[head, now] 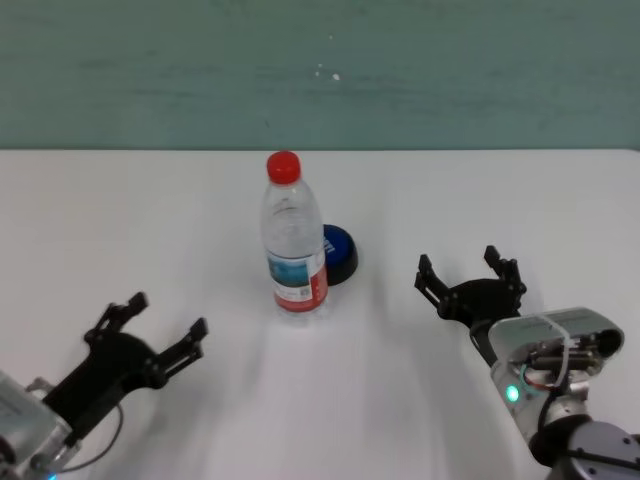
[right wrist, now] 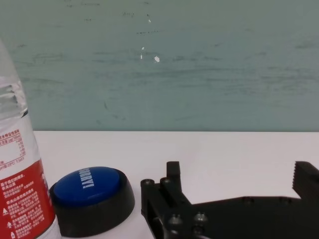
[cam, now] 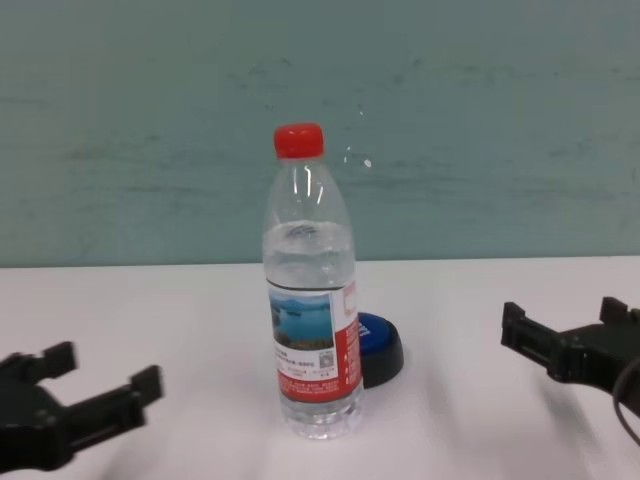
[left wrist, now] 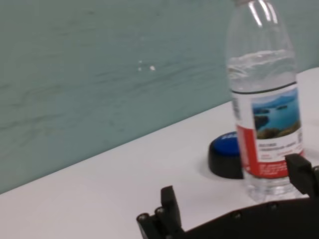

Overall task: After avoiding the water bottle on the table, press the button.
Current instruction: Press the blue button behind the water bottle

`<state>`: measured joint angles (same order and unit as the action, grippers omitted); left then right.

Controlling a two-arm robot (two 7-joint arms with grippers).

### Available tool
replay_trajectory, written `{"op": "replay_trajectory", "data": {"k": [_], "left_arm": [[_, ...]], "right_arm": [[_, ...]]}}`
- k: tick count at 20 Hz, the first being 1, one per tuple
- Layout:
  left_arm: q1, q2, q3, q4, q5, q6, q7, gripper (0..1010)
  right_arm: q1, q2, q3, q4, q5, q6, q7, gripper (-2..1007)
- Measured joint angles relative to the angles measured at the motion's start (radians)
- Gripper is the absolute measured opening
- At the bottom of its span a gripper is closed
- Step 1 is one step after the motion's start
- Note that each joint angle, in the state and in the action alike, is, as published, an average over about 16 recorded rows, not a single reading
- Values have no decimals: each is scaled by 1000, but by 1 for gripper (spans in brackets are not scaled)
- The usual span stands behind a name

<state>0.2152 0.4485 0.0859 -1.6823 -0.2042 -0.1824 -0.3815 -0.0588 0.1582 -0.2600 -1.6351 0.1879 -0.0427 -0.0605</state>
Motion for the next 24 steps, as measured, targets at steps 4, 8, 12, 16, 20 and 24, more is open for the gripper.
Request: {"op": "replay_trajectory", "data": {"k": [4, 8, 12, 16, 20, 24], "left_arm": [[-11, -10, 38, -8, 19, 7, 6, 1000], [-22, -21, 67, -17, 29, 19, 14, 1000], [-30, -32, 89, -29, 29, 36, 21, 1000], [-39, -45, 108, -39, 27, 54, 31, 1000], [-52, -60, 122, -43, 28, 69, 43, 1000], [-68, -76, 132, -43, 28, 82, 56, 1000]], "right_arm": [[0, 0, 0, 0, 0, 0, 0, 1004], [0, 0, 0, 0, 0, 0, 0, 1004], [0, 0, 0, 0, 0, 0, 0, 1004], [0, 0, 0, 0, 0, 0, 0, 1004], [0, 0, 0, 0, 0, 0, 0, 1004], [0, 0, 0, 0, 0, 0, 0, 1004]]}}
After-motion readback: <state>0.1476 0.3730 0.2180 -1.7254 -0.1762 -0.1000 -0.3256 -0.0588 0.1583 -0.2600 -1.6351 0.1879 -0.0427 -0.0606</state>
